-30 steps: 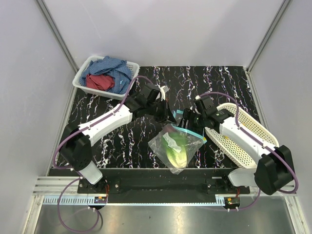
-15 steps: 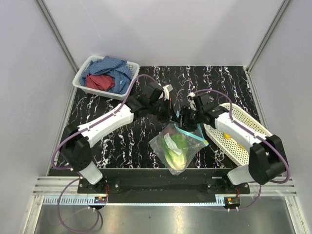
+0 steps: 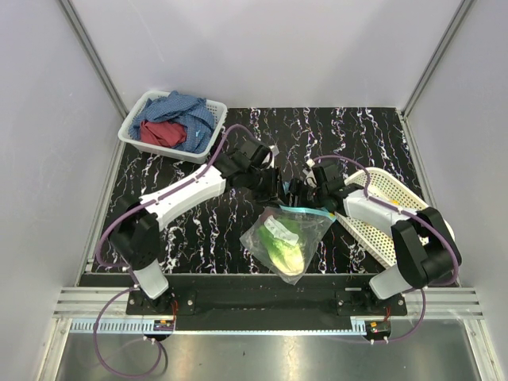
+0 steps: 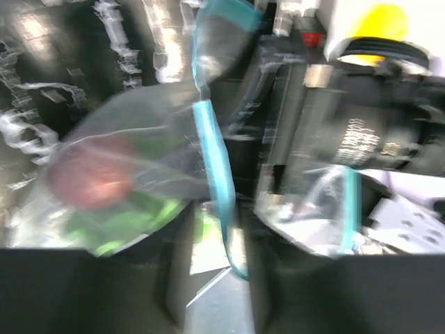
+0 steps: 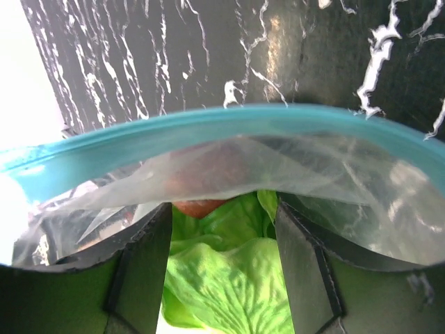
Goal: Open the zip-top bag and remove the fake food
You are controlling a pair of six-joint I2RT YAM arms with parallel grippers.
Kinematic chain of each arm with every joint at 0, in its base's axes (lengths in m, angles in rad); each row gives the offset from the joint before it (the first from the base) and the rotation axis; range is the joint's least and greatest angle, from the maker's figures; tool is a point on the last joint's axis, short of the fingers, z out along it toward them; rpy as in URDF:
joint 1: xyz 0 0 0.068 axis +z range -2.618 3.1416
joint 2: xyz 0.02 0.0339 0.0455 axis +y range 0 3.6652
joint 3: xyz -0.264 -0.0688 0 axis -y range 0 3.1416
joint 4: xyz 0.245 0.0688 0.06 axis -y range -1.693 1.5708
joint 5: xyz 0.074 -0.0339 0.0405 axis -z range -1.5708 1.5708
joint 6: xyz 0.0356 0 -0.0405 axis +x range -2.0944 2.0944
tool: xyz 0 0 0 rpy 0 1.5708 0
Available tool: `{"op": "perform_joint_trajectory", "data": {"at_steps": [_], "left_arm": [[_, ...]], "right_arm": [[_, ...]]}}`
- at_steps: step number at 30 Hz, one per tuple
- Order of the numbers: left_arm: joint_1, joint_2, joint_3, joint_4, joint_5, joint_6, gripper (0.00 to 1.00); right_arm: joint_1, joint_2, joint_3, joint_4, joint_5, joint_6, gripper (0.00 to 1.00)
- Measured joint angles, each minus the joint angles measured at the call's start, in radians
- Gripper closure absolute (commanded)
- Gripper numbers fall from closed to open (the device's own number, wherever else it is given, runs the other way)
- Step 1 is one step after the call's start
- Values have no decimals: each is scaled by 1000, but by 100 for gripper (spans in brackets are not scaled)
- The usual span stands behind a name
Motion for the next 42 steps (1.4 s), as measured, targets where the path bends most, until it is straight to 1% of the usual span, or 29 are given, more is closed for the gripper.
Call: {"op": "perform_joint_trajectory", "data": {"at_steps": [1, 3, 6, 7, 9, 10, 12, 14, 17, 19, 25, 30, 35, 38, 39, 40, 42], "left_arm": [[3, 0, 5, -23, -18, 8, 35], [8, -5, 15, -70, -66, 38, 36], [21, -46, 8, -77, -92, 43, 51], [31, -77, -6, -65, -95, 43, 61], [49, -168, -64, -40, -104, 44, 67], [62, -206, -93, -35, -107, 40, 73], [103, -274, -157, -30, -108, 44, 76], [145, -285, -208, -16, -112, 48, 79], [176, -225, -273, -1, -113, 56, 81], [180, -152, -301, 6, -104, 62, 82], [181, 16, -299, 37, -34, 67, 82], [180, 75, -276, 60, 25, 67, 82], [158, 92, -296, 158, 111, 20, 83], [142, 94, -299, 197, 138, -5, 83], [138, 94, -299, 208, 145, -11, 83], [136, 94, -299, 217, 150, -14, 83], [132, 94, -299, 226, 153, -18, 82]], "right_arm": [[0, 2, 0, 7, 0, 2, 32], [0, 3, 0, 23, -10, 6, 32], [6, 10, 0, 48, -13, 11, 32], [11, 15, 0, 55, -16, 13, 31], [17, 25, -3, 68, -28, 15, 30], [18, 27, -7, 72, -31, 15, 30], [19, 29, -11, 74, -37, 16, 29], [19, 30, -12, 75, -47, 16, 28], [19, 30, -13, 86, -60, 16, 27], [19, 33, -13, 93, -74, 17, 27], [19, 47, -14, 106, -100, 16, 25], [19, 60, -20, 119, -114, 17, 23], [19, 84, -77, 159, -131, 27, 22], [22, 99, -112, 195, -137, 42, 27], [22, 106, -121, 206, -135, 45, 30], [23, 111, -129, 212, -132, 48, 36], [24, 113, -134, 216, -130, 55, 54]]}}
